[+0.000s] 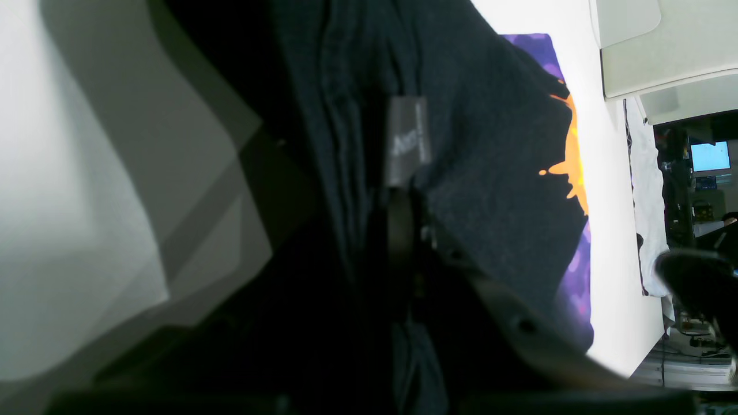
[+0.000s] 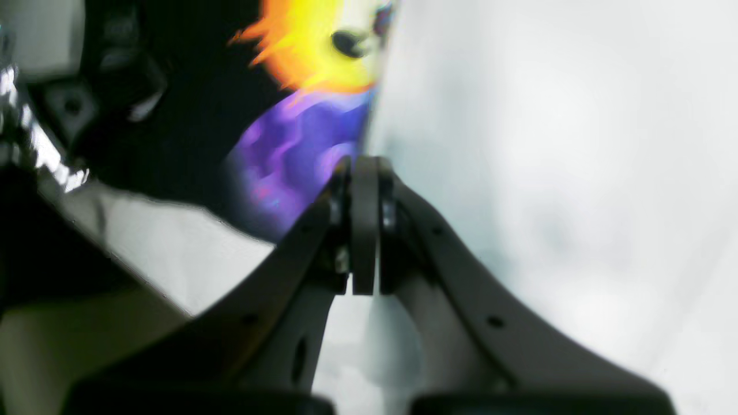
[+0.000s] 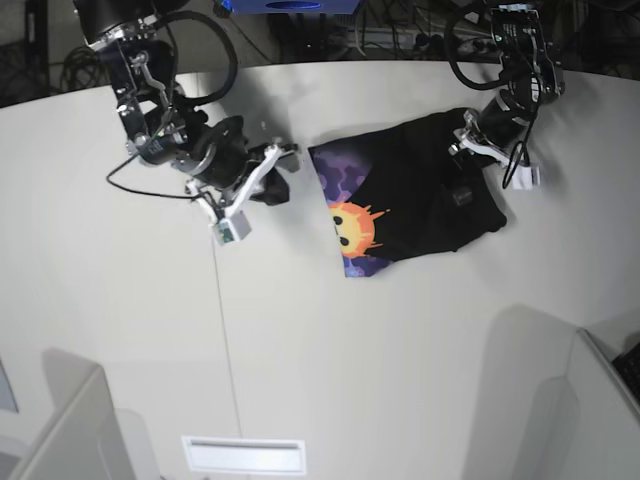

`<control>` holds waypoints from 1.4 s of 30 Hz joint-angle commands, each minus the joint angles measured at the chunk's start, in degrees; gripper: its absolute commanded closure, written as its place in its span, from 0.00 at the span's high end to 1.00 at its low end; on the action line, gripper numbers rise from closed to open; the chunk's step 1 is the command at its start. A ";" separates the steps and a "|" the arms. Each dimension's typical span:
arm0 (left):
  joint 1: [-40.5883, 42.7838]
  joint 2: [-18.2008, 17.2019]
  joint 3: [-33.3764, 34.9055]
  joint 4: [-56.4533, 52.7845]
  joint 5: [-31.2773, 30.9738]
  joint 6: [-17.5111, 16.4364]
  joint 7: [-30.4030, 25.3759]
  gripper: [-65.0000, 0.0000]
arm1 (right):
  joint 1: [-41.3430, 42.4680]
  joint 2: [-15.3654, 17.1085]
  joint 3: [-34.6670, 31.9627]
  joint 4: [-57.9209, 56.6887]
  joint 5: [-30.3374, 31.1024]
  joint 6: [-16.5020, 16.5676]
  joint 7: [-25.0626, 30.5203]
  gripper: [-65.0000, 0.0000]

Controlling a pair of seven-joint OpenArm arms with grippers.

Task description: Fold the T-shirt properly

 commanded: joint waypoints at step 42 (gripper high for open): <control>-7.34 -8.40 9.68 4.25 13.58 0.29 15.00 0.00 | -14.01 -5.48 40.84 0.98 0.13 17.68 0.86 0.00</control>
